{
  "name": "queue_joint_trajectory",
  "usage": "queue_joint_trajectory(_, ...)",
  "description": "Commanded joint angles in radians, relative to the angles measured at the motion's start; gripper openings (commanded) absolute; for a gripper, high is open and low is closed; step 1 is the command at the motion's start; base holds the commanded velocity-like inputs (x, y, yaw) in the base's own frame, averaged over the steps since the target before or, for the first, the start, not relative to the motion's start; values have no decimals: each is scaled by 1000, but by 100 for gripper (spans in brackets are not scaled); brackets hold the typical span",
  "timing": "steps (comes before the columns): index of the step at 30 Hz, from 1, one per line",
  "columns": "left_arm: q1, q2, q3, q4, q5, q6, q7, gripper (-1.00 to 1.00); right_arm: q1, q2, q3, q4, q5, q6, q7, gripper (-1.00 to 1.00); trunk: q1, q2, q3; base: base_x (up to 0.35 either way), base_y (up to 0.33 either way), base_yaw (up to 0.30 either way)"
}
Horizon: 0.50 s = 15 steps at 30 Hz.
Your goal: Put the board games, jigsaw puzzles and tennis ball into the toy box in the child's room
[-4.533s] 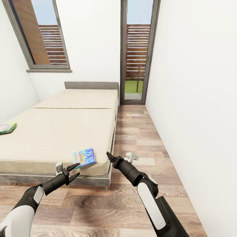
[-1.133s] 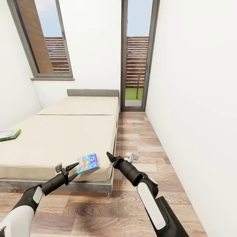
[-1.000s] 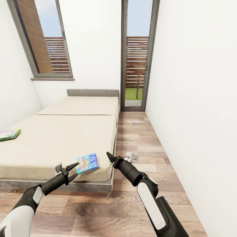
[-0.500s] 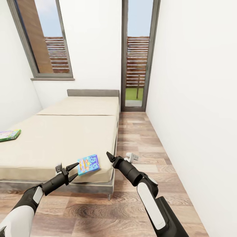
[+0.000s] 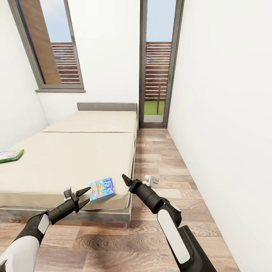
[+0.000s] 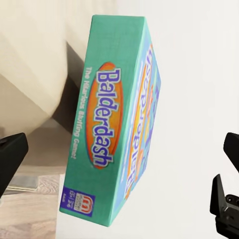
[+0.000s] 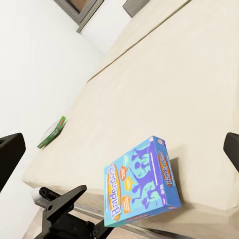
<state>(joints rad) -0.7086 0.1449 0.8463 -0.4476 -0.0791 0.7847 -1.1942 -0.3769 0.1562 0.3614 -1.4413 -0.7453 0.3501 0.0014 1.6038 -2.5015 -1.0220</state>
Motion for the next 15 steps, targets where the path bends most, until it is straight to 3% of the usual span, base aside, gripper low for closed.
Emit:
queue_joint_trajectory(1, -2, -1, 10, 0, -2, 0, -5, 100, 0, 0, -1, -1, -5, 4, 0, 100, 0, 0, -1, 0, 0, 0)
queue_joint_trajectory(15, -2, -1, 10, 0, -2, -1, -5, 100, 0, 0, -1, 0, -5, 4, 0, 100, 0, 0, -1, 0, -47, 0)
